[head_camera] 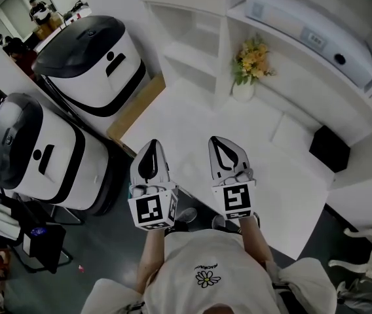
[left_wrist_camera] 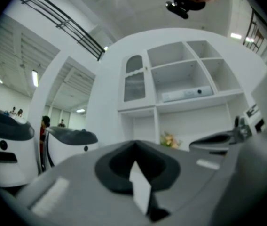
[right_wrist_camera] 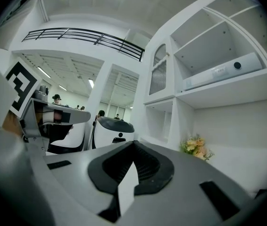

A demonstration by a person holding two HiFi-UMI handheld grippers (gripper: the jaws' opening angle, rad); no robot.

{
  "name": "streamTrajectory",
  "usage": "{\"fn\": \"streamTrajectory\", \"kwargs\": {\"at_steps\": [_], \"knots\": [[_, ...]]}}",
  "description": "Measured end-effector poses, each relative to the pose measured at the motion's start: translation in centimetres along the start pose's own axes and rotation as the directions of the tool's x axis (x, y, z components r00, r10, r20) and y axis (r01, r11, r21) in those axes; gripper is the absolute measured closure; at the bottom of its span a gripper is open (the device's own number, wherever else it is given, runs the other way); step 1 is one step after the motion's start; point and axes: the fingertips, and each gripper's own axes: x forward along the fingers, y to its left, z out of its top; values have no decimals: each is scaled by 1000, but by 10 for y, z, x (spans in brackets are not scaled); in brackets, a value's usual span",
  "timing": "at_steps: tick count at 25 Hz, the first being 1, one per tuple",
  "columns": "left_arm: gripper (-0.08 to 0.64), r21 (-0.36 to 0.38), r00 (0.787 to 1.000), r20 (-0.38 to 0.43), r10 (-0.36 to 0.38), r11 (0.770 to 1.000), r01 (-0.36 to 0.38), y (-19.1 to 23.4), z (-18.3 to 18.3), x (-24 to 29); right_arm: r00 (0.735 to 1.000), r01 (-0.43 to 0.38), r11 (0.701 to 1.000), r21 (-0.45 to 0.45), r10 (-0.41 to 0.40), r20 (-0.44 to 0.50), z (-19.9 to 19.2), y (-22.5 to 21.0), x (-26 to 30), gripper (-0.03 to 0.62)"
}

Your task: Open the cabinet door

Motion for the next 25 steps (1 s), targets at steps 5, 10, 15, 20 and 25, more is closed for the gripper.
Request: {"fn": "streamTrajectory", "kwargs": {"at_steps": [5,10,15,20,25], "knots": [[554,0,1000,2,-10,1000,10,2,1,8,1000,3,999,44,-4,4,0,-7,5,592],[554,5,1000,5,-23,1000,23,4,2,16,996,13,993,114,-23,86,26,-23,12,594],[554,4,1000,6,-27,1000,27,8,4,25,978,-43,994,101,22,207,86,-36,29,466],[554,3,1000,10,-29,1000,29,11,5,31,941,-20,998,52,1,337,158,-69,46,420],[554,4,1000,4,-24,1000,24,17,2,32,911,42,999,16,-45,411,228,-110,70,356]]}}
